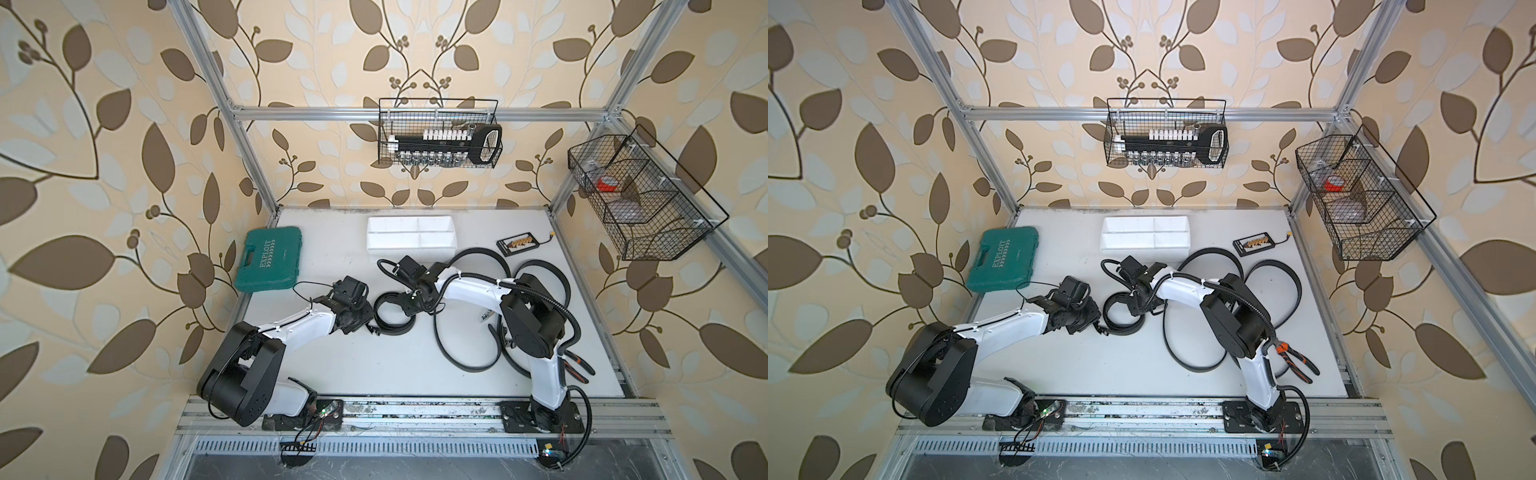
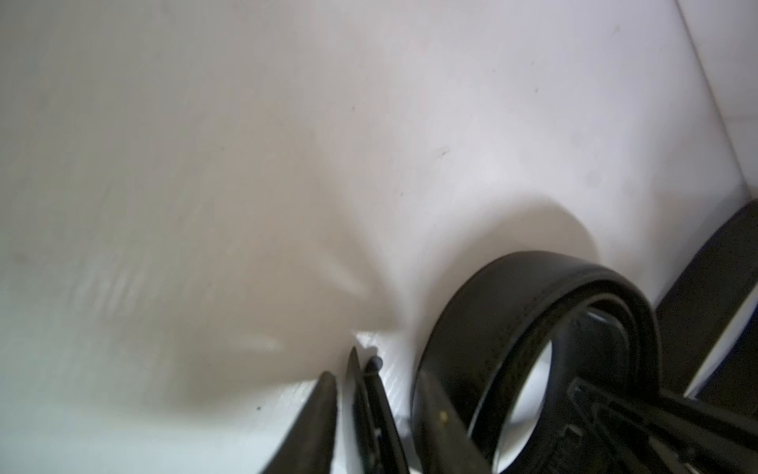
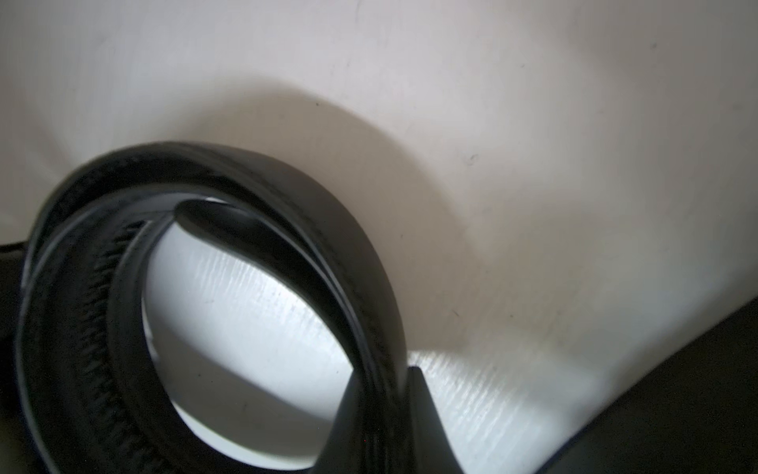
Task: Place the belts into the storage roll
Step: Pick up the belt from the center of the board.
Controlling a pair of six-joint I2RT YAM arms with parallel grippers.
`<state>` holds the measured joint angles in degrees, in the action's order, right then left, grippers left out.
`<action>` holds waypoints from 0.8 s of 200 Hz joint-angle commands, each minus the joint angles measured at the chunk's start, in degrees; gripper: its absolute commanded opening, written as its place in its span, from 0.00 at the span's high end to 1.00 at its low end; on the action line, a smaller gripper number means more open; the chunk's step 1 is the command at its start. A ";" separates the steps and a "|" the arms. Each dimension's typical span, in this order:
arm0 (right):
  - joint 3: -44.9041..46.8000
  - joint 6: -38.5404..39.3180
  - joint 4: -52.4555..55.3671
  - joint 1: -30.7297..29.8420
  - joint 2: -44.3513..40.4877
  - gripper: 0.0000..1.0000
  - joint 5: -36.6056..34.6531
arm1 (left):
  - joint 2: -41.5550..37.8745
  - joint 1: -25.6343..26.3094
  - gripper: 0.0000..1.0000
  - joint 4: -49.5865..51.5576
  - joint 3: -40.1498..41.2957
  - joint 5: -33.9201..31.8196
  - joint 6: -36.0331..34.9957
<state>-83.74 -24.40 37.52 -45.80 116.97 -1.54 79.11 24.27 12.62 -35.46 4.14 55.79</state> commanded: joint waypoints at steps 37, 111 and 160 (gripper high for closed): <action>-1.97 0.54 4.97 -0.03 4.74 1.00 0.71 | -5.57 -0.63 0.13 4.85 -4.59 -0.79 -5.03; -2.93 1.45 5.40 1.17 4.89 1.00 0.70 | -18.90 1.45 0.01 10.76 4.74 9.49 1.47; -3.09 1.75 5.48 1.67 5.20 1.00 0.63 | -23.75 8.71 0.01 6.70 9.53 9.13 13.33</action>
<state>-86.72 -23.55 40.86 -44.62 118.65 -0.40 57.04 30.85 22.41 -26.00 11.92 61.54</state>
